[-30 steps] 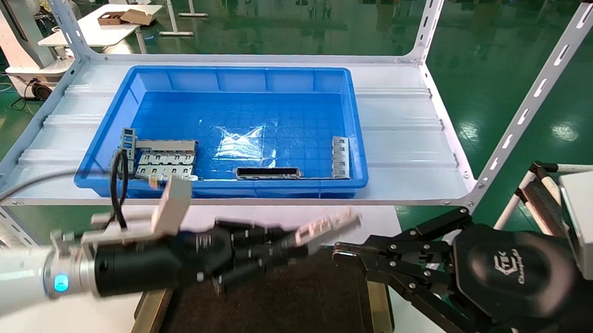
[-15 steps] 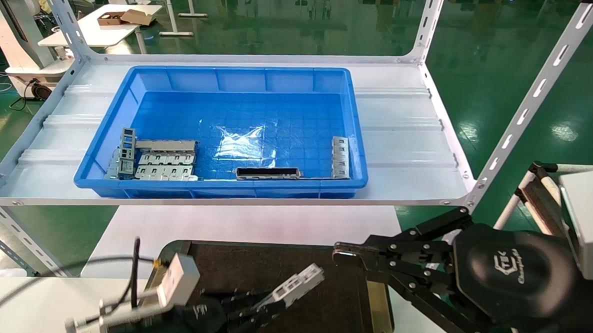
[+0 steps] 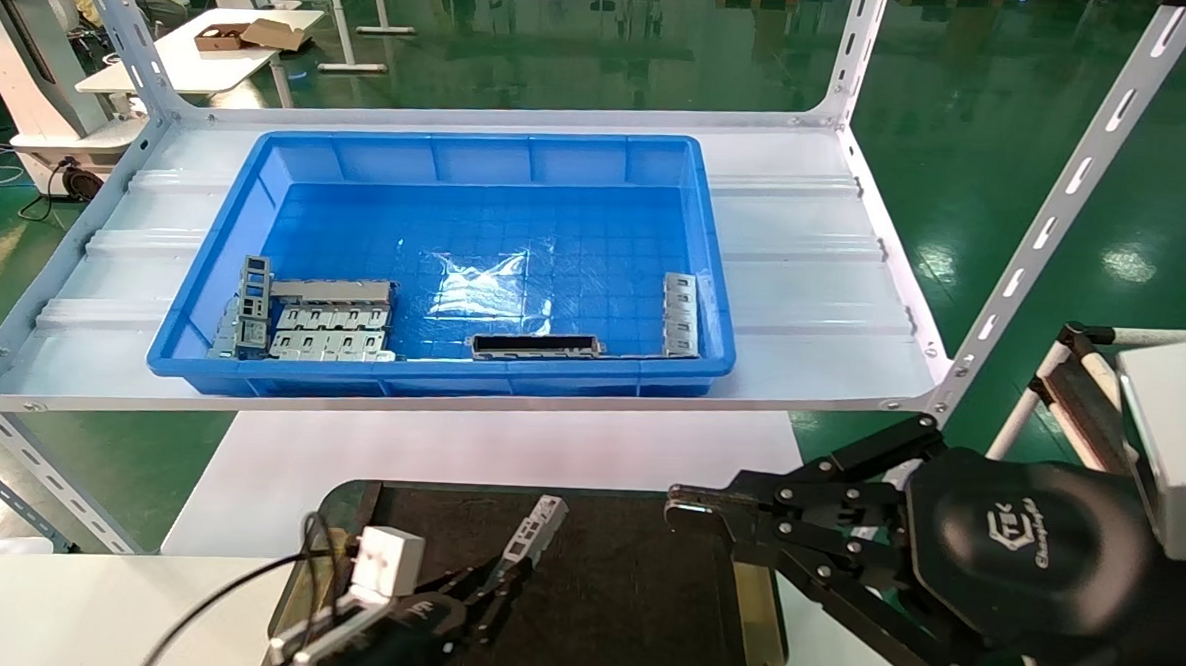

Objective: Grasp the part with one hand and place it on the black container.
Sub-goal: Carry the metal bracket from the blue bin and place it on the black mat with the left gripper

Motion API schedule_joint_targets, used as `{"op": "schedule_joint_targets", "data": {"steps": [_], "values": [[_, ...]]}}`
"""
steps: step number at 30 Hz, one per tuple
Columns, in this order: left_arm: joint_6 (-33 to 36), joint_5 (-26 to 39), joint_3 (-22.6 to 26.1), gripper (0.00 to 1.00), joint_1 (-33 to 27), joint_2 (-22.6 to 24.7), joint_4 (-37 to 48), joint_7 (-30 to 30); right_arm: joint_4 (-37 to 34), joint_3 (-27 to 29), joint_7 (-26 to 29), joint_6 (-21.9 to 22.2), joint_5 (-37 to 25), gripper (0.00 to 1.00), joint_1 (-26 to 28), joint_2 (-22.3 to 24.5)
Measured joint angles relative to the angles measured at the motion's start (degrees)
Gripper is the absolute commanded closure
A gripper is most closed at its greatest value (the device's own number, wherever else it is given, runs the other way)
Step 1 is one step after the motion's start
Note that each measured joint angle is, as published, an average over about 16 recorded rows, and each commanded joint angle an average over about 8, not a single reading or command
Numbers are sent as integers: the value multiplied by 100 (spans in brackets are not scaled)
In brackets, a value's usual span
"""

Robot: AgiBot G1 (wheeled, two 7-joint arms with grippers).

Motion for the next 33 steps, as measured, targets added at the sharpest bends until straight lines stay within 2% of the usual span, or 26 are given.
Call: {"op": "schedule_joint_targets", "data": {"steps": [12,27,29,30,31,33], "values": [[-1377,344,865,100,-213,670,558,-753,0,-4,-2,2,3,100,1,2],[-2331,-5,1639,99,-431,1057,1007,-923,0,-9,-4,4,6,99,2,4],[-2426,-98,1733,93,-459,1073,1024,-903,0,-10,-5,4,7,88,2,4],[-2471,-147,1780,87,-472,1079,1028,-891,0,-10,-5,4,7,76,2,4],[-2517,-200,1828,80,-486,1082,1030,-876,0,-10,-5,4,7,64,2,4],[-2605,-309,1922,55,-510,1085,1026,-842,0,-11,-5,5,7,39,2,4]]}}
